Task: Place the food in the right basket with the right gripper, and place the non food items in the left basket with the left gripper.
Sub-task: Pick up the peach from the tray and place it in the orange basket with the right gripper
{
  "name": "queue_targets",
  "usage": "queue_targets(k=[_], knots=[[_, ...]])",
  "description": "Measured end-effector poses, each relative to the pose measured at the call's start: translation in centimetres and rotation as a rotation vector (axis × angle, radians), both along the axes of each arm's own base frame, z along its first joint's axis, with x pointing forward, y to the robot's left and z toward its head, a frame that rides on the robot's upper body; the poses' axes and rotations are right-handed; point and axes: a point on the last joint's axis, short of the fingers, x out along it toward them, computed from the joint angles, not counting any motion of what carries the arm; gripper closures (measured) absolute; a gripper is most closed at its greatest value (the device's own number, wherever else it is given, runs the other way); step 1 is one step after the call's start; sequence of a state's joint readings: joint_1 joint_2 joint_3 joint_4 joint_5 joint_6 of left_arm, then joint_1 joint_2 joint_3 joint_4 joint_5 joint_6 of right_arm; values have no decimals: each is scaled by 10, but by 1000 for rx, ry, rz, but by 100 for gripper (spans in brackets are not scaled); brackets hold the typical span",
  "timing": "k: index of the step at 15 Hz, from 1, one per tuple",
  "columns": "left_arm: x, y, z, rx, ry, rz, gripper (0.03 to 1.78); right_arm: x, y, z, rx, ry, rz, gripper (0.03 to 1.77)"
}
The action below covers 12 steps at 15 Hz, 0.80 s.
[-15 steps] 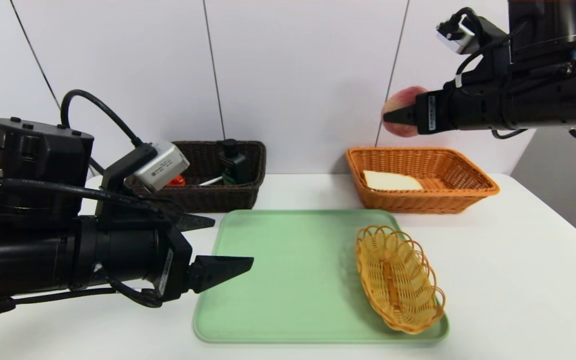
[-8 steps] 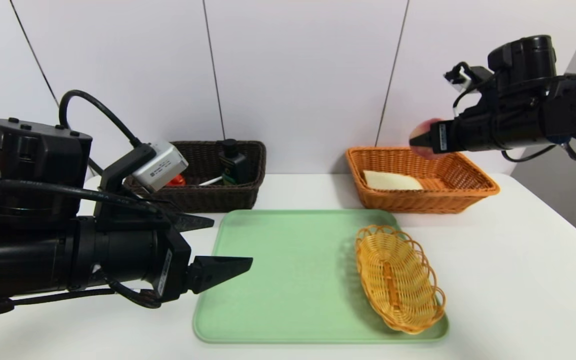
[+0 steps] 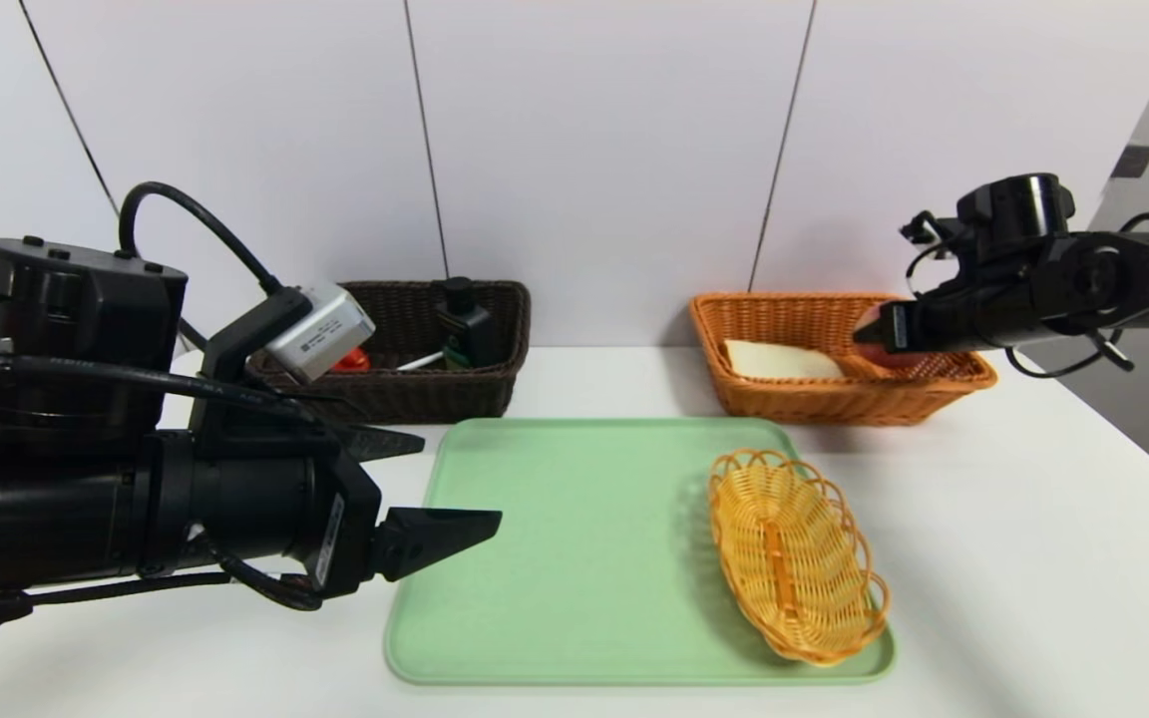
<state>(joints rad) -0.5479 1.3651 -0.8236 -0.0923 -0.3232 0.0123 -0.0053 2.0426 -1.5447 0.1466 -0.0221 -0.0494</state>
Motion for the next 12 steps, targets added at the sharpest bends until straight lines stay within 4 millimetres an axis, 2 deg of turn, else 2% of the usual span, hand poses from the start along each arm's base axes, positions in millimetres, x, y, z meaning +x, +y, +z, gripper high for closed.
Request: queue_targets(k=[7, 12], knots=[[0, 0, -1, 2, 3, 0, 12, 24, -3, -15, 1, 4, -9, 67], [0, 0, 0, -5, -8, 0, 12, 31, -2, -17, 3, -1, -8, 40]])
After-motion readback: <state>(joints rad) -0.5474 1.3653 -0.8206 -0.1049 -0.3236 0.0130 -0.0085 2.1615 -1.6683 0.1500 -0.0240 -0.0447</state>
